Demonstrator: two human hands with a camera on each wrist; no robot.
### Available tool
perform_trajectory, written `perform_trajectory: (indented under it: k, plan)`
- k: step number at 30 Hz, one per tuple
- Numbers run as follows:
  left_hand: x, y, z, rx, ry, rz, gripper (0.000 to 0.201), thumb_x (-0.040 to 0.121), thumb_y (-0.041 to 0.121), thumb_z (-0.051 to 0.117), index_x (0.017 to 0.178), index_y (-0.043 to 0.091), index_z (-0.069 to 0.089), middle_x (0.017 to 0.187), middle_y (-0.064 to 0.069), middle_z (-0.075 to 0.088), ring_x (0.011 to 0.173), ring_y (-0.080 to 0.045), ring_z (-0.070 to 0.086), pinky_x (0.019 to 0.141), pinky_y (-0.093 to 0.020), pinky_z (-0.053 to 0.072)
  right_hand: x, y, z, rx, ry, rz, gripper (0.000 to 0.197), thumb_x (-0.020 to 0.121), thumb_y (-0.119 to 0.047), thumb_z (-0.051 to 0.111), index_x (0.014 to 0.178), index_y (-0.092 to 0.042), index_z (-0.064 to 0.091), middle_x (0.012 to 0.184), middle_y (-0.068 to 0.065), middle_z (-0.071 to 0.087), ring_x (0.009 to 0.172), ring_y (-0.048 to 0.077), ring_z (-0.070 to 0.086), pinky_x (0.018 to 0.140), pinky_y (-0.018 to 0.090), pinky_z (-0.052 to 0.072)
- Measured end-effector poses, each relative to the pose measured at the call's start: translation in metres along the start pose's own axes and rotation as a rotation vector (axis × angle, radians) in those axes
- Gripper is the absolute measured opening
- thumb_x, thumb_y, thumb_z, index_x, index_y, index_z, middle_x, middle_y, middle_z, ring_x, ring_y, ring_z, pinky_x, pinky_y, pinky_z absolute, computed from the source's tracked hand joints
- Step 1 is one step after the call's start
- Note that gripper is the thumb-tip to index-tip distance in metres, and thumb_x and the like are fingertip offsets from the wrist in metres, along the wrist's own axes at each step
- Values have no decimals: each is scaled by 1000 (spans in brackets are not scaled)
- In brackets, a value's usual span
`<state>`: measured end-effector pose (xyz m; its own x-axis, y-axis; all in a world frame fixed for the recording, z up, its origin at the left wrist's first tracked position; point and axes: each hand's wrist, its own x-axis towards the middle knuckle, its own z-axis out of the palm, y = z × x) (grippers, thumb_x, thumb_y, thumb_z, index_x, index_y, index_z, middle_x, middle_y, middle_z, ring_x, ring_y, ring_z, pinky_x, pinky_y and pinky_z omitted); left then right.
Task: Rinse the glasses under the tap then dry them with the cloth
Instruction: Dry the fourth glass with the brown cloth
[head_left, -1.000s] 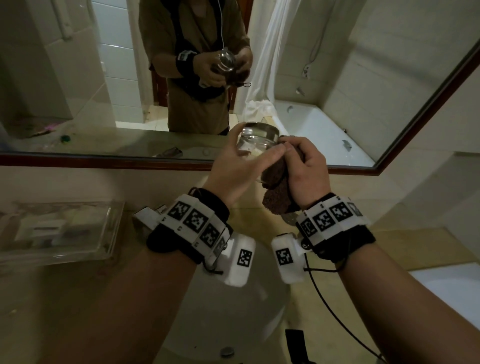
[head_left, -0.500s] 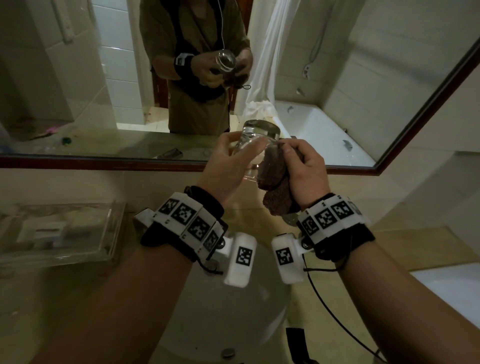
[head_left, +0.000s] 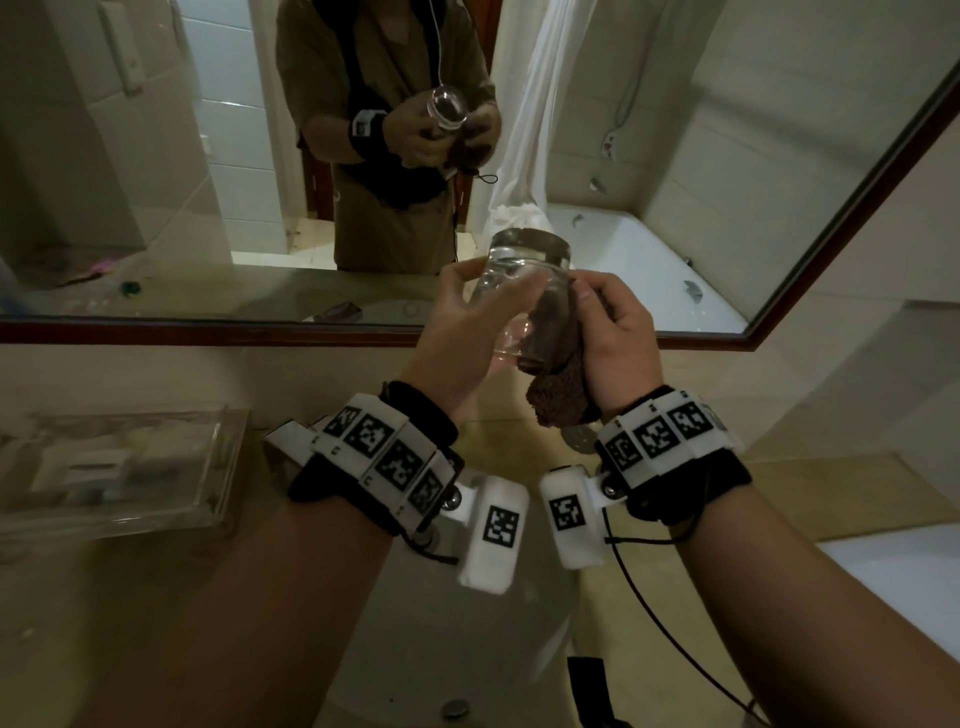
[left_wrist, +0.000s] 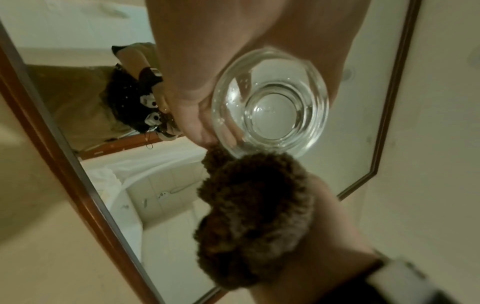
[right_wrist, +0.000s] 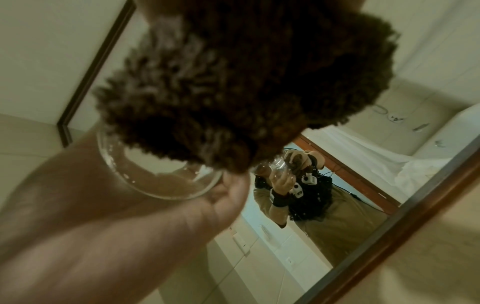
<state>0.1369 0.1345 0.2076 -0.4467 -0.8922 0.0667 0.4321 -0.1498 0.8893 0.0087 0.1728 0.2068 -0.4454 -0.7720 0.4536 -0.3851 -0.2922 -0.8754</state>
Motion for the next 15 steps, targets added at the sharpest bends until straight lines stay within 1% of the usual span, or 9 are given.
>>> perform_trajectory:
  k: [2,3,6,7,9,10,12,13,15]
  plan:
    - [0,1,-1,65,-14,22,43,88,26,68,123,14,47,95,1,65,78,-10,65,68,-27,53,1,2,-2,-12,10,12,24,96,-10,49,87,-28,61,85,-9,64,81,6,59,79,23,48]
    - [-1,3,-2,115,-22,28,43,89,28,65,126,12,50,94,3,64,78,-8,64,69,-26,52,0,3,-3,-23,19,15,24,96,-10,49,86,-28,61,84,-9,64,81,6,59,80,24,48]
    - [1,3,0,222,-44,45,29,96,23,57,123,11,56,95,5,63,75,2,62,66,-16,50,0,6,-5,-51,34,21,20,95,-10,50,88,-26,62,86,-9,64,83,8,59,83,28,49]
    - [1,2,2,250,-24,55,27,94,21,60,121,15,55,96,6,63,75,4,63,64,-13,49,0,5,-4,-60,29,20,18,95,-10,51,90,-23,63,86,-8,64,84,9,59,84,30,49]
    - [0,-1,6,280,44,79,42,84,20,74,117,24,49,102,7,64,87,3,64,68,-11,51,-2,2,-2,-60,19,1,15,95,-10,51,94,-19,63,88,-8,64,87,9,60,87,30,49]
    - [1,-4,6,254,78,90,49,80,19,78,117,25,46,105,6,64,91,-1,65,70,-12,52,-3,-2,-3,-57,12,-20,15,94,-10,52,95,-19,64,88,-9,64,87,8,60,87,30,49]
    - [0,-6,3,202,136,99,57,80,17,77,123,21,40,106,2,64,90,-6,66,72,-16,54,-5,-9,-4,-54,-13,-80,15,94,-11,52,97,-18,64,90,-11,64,88,6,60,85,26,49]
    - [-1,-6,2,179,155,94,59,81,19,77,125,20,39,106,-1,65,90,-9,67,74,-21,56,-5,-12,-5,-53,-21,-108,15,93,-13,51,97,-19,64,91,-12,64,88,4,60,85,24,49]
    - [-2,-5,2,116,170,80,59,80,23,78,125,19,40,109,-5,66,93,-17,68,83,-37,58,-5,-15,-6,-46,-21,-130,15,91,-18,50,95,-23,63,91,-13,64,88,3,60,84,22,49]
